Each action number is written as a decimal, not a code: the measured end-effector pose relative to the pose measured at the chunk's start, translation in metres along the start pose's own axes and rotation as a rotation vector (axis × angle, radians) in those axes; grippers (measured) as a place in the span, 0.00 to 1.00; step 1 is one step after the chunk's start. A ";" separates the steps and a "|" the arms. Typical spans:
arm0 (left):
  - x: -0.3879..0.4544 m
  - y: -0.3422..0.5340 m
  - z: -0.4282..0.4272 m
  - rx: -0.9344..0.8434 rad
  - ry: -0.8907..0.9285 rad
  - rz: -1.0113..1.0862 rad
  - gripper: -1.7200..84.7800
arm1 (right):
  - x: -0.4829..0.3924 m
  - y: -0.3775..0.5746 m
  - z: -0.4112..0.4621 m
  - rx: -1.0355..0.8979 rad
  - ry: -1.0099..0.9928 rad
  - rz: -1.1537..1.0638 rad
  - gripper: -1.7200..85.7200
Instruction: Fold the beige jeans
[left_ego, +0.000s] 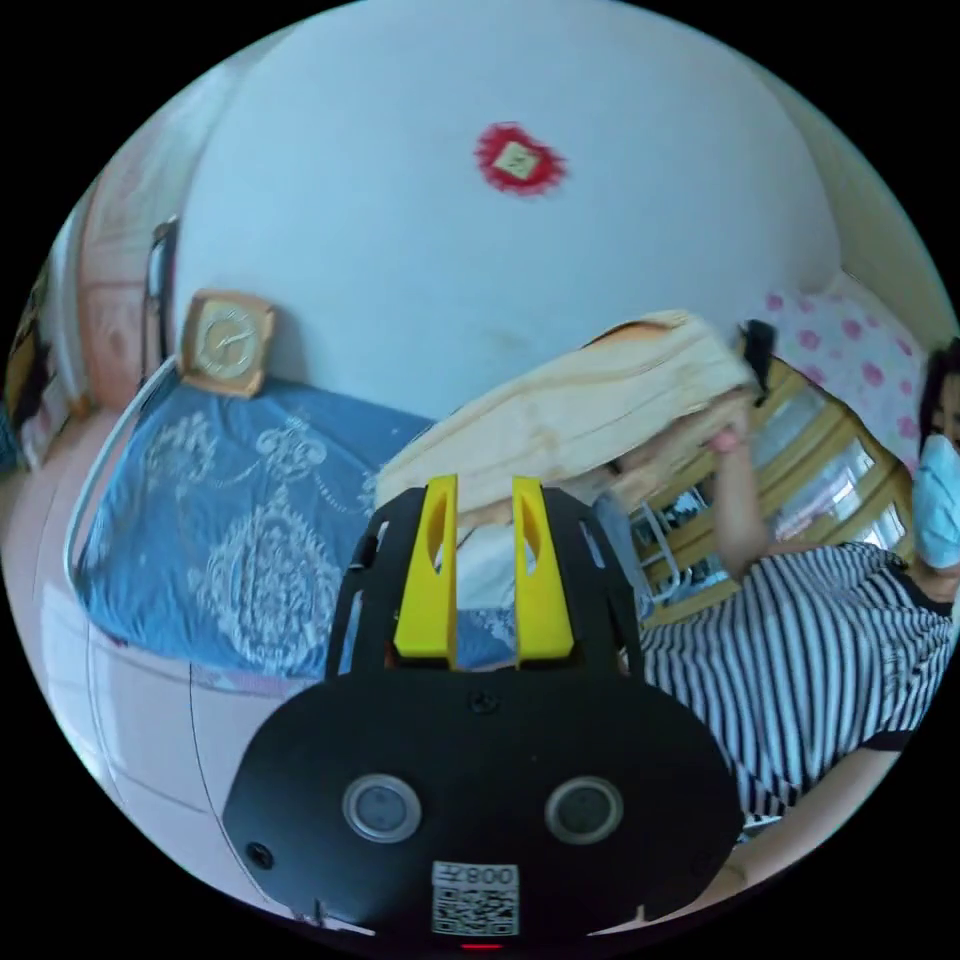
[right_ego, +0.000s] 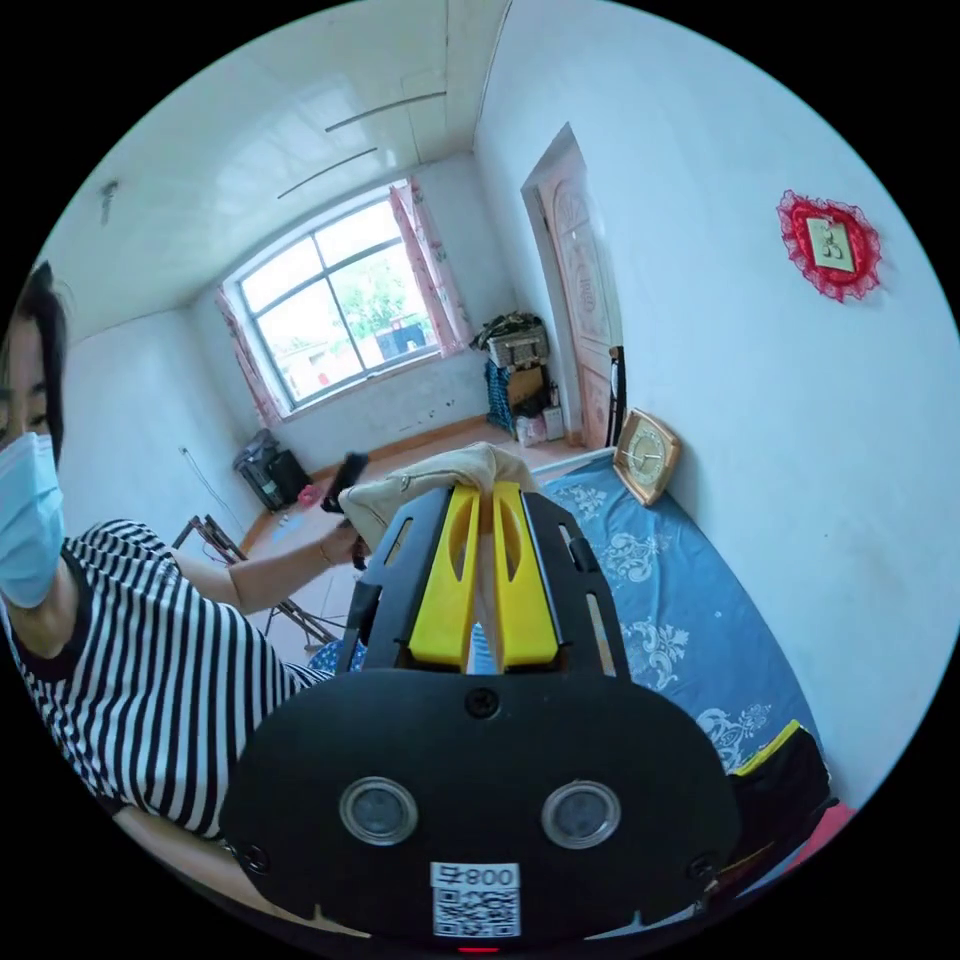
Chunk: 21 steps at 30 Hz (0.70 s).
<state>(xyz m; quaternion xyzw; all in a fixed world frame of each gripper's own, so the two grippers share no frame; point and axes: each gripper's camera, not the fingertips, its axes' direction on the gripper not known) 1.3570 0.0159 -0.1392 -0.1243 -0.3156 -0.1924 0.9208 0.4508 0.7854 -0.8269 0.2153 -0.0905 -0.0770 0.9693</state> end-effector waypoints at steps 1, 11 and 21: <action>-0.017 0.011 0.006 -0.016 -0.014 -0.039 0.14 | -0.001 -0.010 -0.007 0.016 -0.019 -0.008 0.05; -0.223 0.117 0.088 0.226 0.571 -0.449 0.19 | -0.017 -0.068 -0.044 0.083 -0.032 -0.076 0.05; -0.339 0.157 0.161 0.239 0.889 -0.530 0.07 | -0.005 -0.075 -0.041 0.106 -0.027 -0.019 0.05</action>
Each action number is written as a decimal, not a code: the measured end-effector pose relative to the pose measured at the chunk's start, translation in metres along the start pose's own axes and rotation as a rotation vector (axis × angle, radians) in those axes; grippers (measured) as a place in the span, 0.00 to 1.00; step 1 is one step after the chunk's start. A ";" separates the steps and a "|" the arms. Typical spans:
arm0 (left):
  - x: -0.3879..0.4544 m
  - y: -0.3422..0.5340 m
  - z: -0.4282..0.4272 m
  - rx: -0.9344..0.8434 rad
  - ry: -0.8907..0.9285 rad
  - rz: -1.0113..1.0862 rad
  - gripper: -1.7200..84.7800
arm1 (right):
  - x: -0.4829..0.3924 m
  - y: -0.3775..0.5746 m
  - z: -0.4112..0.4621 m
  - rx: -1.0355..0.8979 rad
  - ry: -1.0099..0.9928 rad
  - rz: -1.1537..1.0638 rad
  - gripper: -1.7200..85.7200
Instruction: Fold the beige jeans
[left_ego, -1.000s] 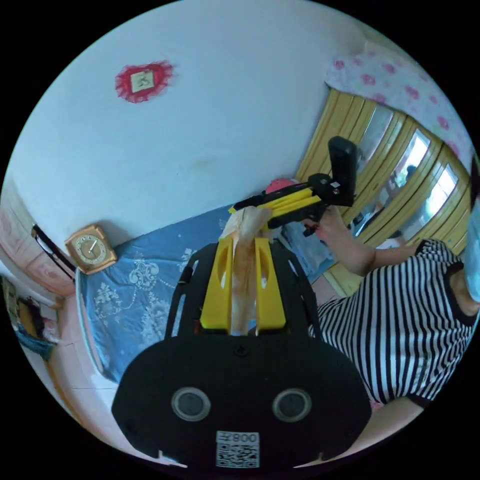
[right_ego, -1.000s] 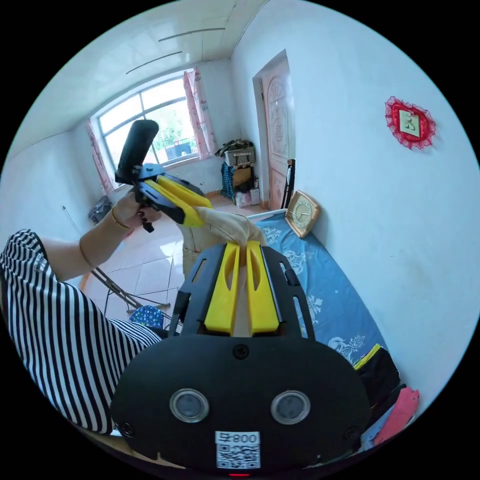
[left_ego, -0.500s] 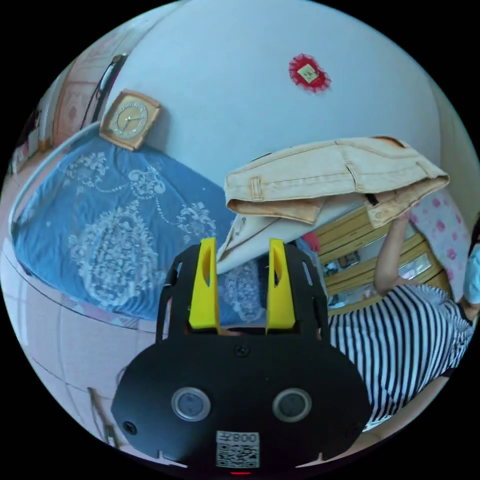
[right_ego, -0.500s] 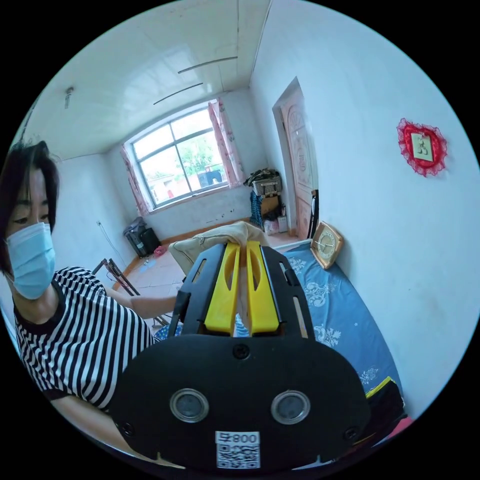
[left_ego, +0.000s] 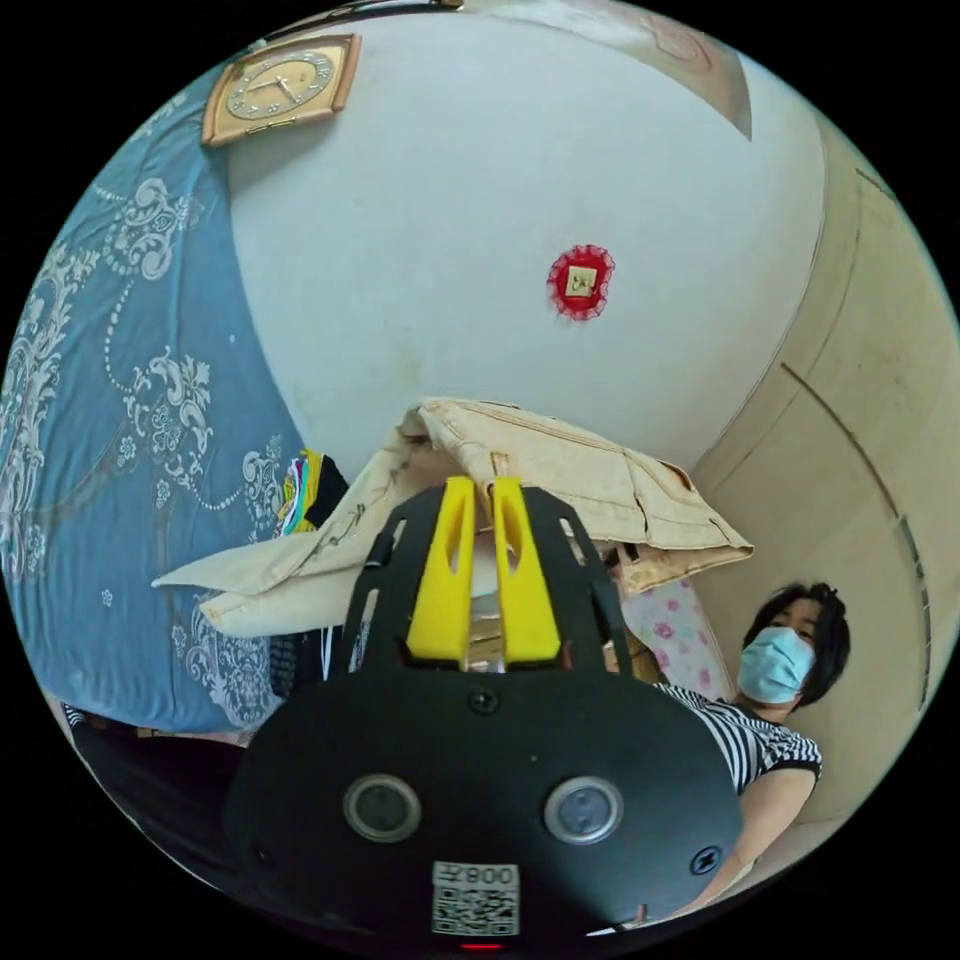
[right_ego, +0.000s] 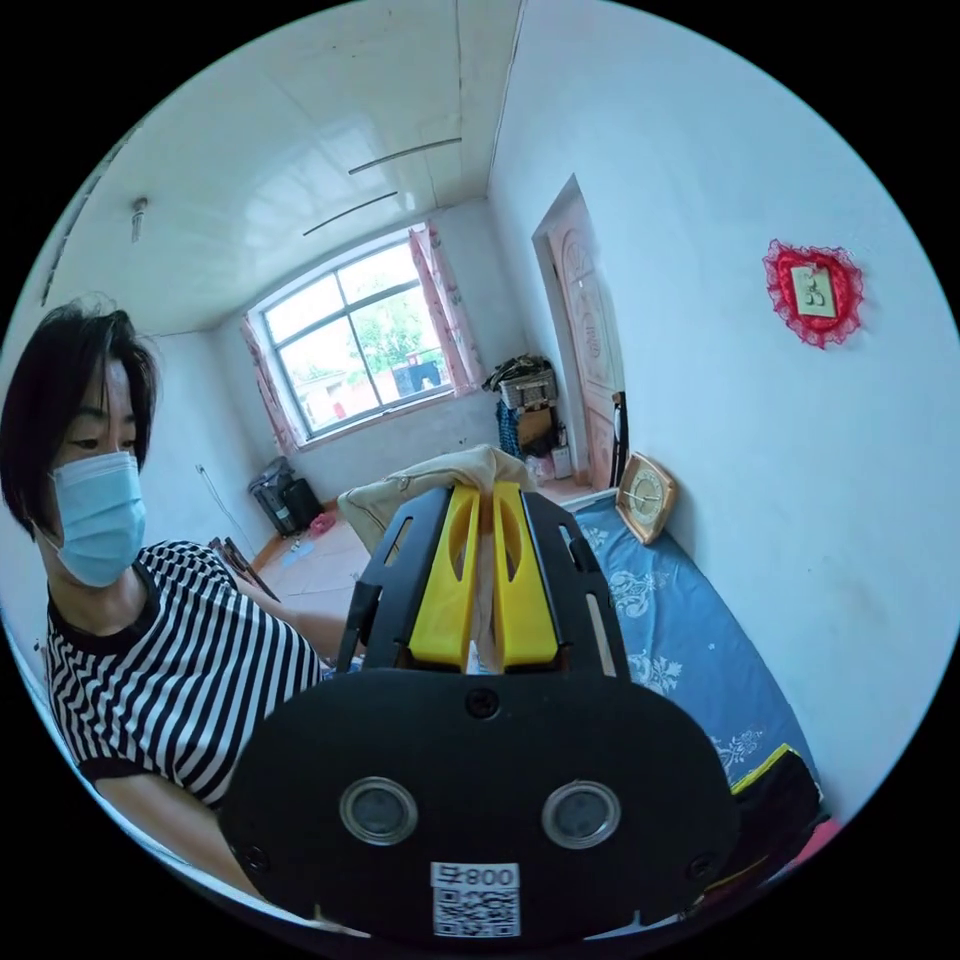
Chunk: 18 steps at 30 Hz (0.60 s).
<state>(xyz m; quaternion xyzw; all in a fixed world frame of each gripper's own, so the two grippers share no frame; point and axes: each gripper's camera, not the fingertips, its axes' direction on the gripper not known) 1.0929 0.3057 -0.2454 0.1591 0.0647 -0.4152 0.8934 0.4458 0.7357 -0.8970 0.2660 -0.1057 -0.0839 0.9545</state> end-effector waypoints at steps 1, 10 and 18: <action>-0.002 0.000 -0.004 -0.003 -0.010 0.005 0.07 | 0.002 0.002 -0.001 0.005 0.015 0.009 0.05; 0.020 0.035 -0.097 0.004 0.099 0.259 0.05 | 0.030 0.040 -0.043 0.110 0.082 0.104 0.04; 0.019 0.038 -0.159 -0.030 0.010 0.442 0.05 | 0.051 0.011 0.023 0.098 0.091 0.104 0.04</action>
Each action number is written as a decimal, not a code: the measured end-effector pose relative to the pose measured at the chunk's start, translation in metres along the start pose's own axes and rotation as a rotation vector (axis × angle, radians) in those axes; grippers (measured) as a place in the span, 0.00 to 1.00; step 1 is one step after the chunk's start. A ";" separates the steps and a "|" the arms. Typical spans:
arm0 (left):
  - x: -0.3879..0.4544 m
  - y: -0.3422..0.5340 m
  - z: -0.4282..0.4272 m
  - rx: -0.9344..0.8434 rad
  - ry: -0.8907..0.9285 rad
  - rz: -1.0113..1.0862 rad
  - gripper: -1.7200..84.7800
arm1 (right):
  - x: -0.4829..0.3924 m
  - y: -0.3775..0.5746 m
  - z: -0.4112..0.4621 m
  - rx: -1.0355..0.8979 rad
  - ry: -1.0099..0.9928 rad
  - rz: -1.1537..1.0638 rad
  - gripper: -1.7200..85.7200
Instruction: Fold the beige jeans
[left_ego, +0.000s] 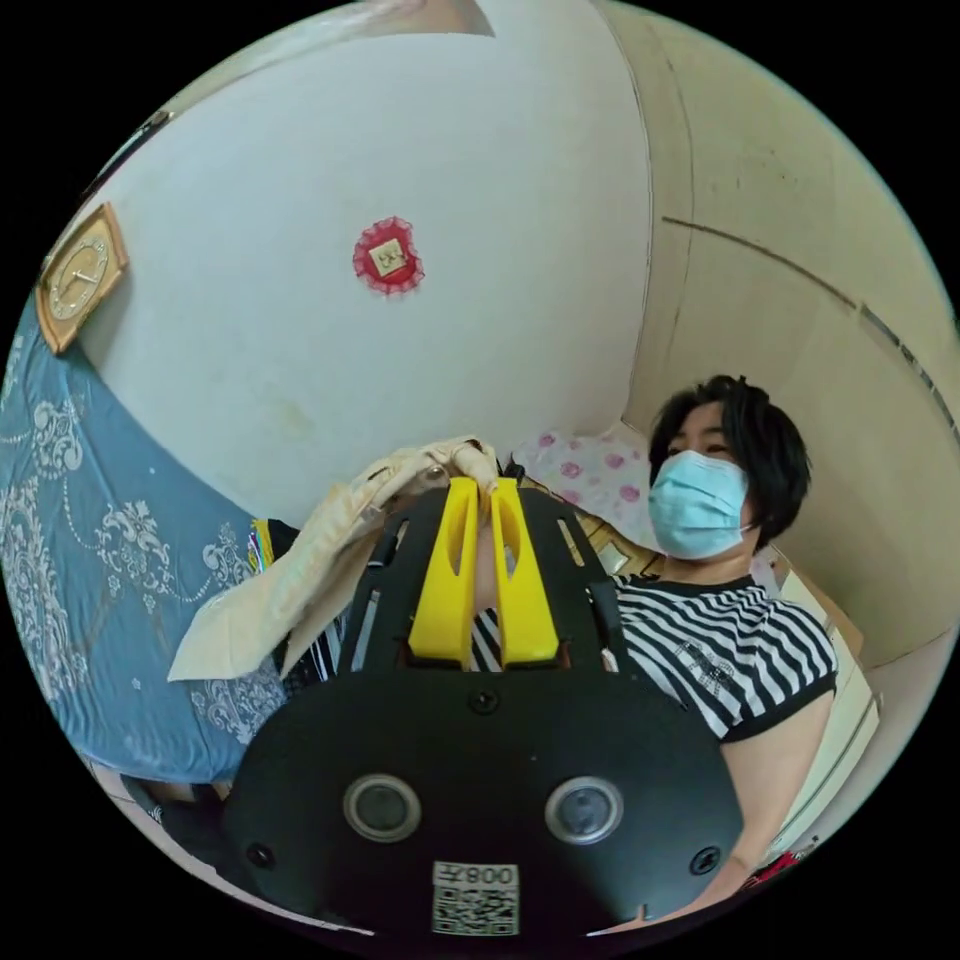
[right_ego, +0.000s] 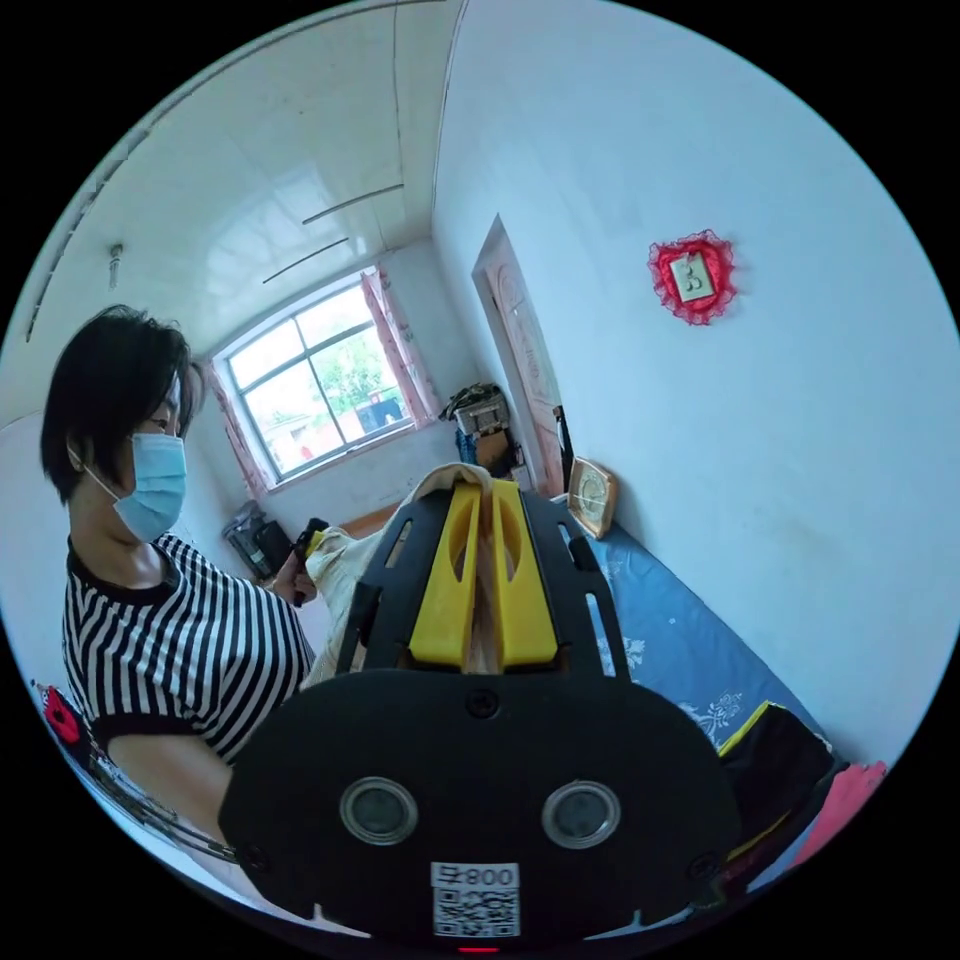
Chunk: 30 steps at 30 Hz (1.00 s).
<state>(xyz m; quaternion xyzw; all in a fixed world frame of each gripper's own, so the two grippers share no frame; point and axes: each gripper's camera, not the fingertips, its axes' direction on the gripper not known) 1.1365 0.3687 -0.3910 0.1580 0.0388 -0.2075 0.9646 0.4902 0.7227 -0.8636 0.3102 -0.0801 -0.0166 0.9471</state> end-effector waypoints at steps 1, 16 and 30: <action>-0.006 0.001 -0.007 0.014 -0.004 0.001 0.05 | 0.004 -0.016 0.029 -0.033 -0.010 -0.005 0.04; -0.373 -0.009 -0.333 0.412 -0.595 -0.478 0.07 | 0.049 -0.123 0.796 -1.070 0.432 -0.177 0.08; -0.630 0.087 -0.410 0.018 -0.589 -1.102 0.10 | 0.131 0.286 0.793 -1.073 0.070 1.051 0.09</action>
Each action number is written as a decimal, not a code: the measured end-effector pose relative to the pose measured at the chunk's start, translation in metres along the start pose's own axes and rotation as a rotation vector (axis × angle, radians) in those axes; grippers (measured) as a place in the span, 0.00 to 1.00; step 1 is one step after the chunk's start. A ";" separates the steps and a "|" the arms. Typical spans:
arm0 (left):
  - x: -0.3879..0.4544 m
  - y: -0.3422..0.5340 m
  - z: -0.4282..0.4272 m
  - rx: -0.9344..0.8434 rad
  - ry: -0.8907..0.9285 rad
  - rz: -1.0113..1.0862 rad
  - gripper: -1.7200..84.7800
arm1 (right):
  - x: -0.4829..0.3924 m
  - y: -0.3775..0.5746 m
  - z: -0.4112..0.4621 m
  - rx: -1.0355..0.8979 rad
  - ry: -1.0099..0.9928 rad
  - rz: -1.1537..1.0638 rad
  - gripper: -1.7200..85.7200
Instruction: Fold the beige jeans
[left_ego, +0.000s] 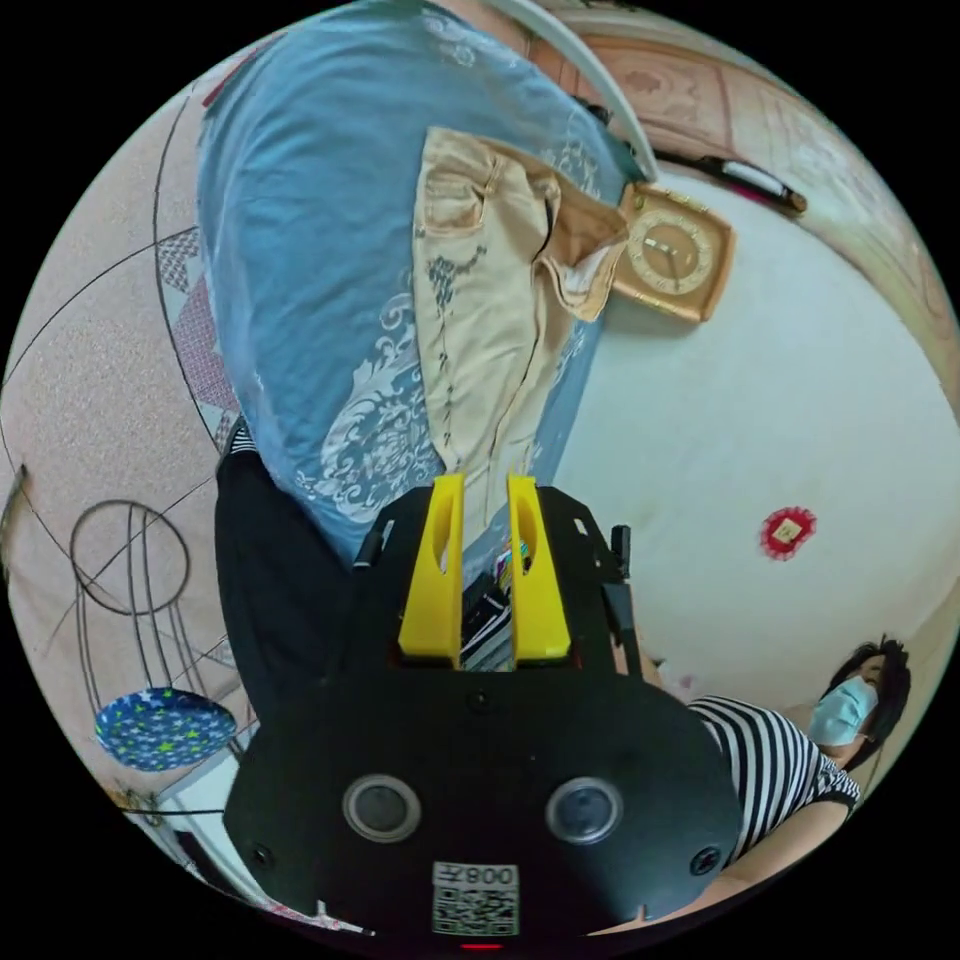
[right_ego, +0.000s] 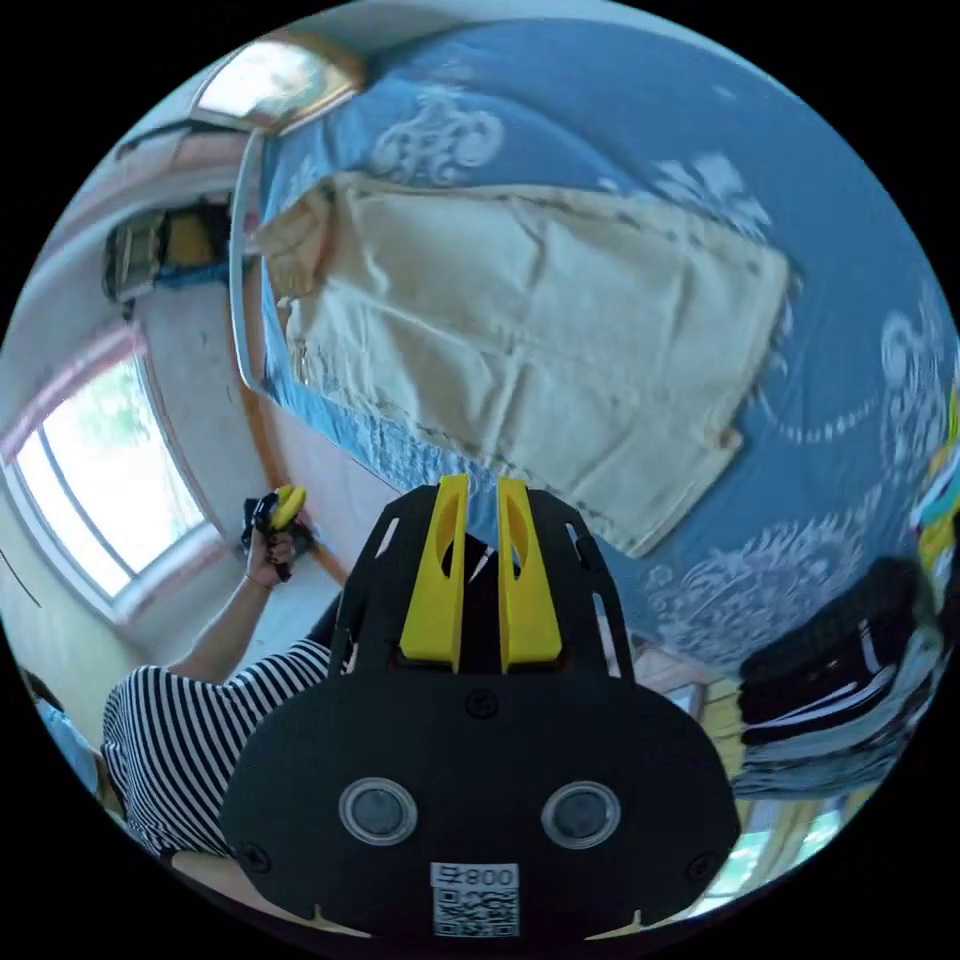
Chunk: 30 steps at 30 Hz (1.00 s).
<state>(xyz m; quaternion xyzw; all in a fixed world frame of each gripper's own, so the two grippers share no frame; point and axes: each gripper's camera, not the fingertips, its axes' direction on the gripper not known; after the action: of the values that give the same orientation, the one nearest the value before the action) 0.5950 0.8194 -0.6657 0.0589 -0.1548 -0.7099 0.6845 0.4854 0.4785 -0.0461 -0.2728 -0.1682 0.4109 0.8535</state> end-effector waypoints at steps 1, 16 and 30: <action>0.000 -0.010 0.005 -0.022 -0.015 0.006 0.11 | 0.024 0.019 0.015 0.034 -0.047 0.074 0.09; -0.036 -0.185 0.104 -0.085 -0.291 -0.028 0.14 | 0.165 0.093 0.249 0.164 -0.297 0.484 0.11; -0.084 -0.251 0.156 0.031 -0.308 -0.100 0.14 | 0.185 0.131 0.378 0.279 -0.320 0.553 0.07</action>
<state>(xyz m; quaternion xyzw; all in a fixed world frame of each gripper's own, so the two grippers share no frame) 0.3147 0.9277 -0.6045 -0.0323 -0.2659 -0.7414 0.6154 0.3241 0.8165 0.1869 -0.1209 -0.1620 0.6832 0.7017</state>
